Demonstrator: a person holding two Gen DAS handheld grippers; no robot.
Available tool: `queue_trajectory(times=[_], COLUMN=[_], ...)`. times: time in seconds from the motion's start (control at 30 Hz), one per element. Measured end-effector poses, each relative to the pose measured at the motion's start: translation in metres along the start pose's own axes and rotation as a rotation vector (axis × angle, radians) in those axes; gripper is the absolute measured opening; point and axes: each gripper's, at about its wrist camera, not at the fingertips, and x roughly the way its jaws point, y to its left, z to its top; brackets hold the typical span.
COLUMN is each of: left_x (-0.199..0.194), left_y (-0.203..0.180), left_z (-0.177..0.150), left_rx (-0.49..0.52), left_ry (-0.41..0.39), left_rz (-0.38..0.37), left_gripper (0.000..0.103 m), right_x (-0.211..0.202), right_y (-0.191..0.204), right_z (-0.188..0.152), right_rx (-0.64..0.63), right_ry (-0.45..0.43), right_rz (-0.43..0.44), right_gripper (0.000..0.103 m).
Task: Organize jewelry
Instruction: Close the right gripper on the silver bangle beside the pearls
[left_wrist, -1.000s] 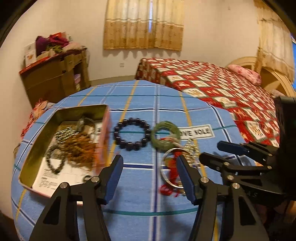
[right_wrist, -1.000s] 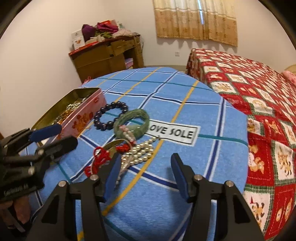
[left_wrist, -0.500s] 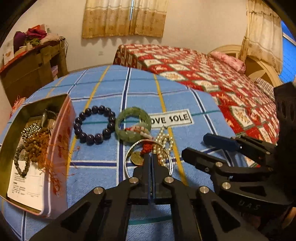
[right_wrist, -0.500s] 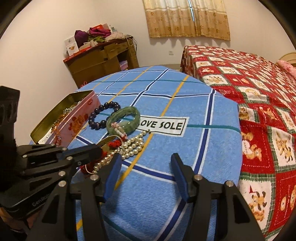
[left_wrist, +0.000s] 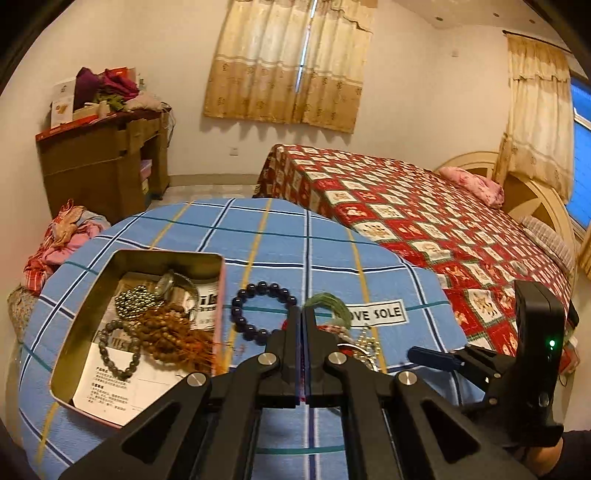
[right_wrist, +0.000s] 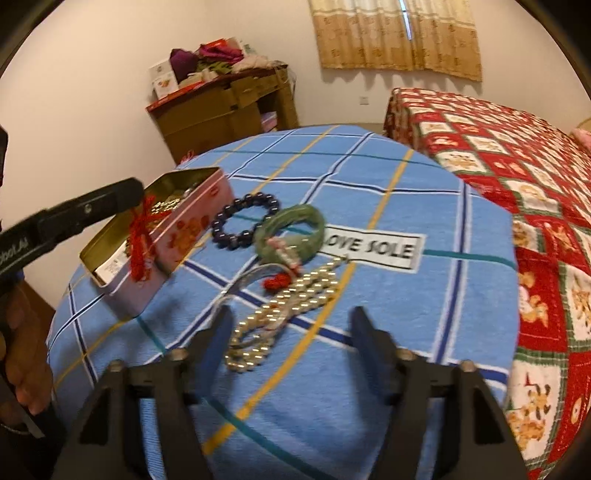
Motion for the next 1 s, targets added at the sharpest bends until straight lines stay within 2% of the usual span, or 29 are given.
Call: queue_trajectory(times=[0.43,0.5,0.57,0.73,0.77,0.8,1.0], left_x=[0.015,0.017,0.017,0.015,0.014,0.014,0.013], left_y=[0.012,0.014,0.016,0.017,0.018,0.018,0.018], left_z=[-0.013,-0.015,-0.016,-0.016,-0.015,-0.015,-0.015], left_rx=[-0.027,-0.033,-0.038,-0.041,-0.042,-0.043,-0.045], left_ry=[0.05,0.058,0.06,0.055,0.054,0.053,0.054], left_rz=[0.006,0.007,0.007,0.004,0.003,0.003,0.002], left_gripper=[0.0,0.0,0.0,0.0,0.0,0.0,0.0], right_x=[0.032,0.035,0.034,0.03,0.028,0.026,0.026], right_y=[0.035,0.035,0.033,0.033,0.034,0.034,0.033], right_z=[0.006,0.005,0.004,0.005,0.005,0.005,0.006], right_rx=[-0.148,-0.156,-0.158,-0.153,-0.149,-0.149,-0.144], right_ry=[0.1,0.113,0.112,0.094,0.092,0.087,0.086], right_rz=[-0.077,-0.09,-0.088,-0.078,-0.062,-0.062,-0.053], right_gripper=[0.085,0.072,0.065,0.063,0.042,0.037,0.034])
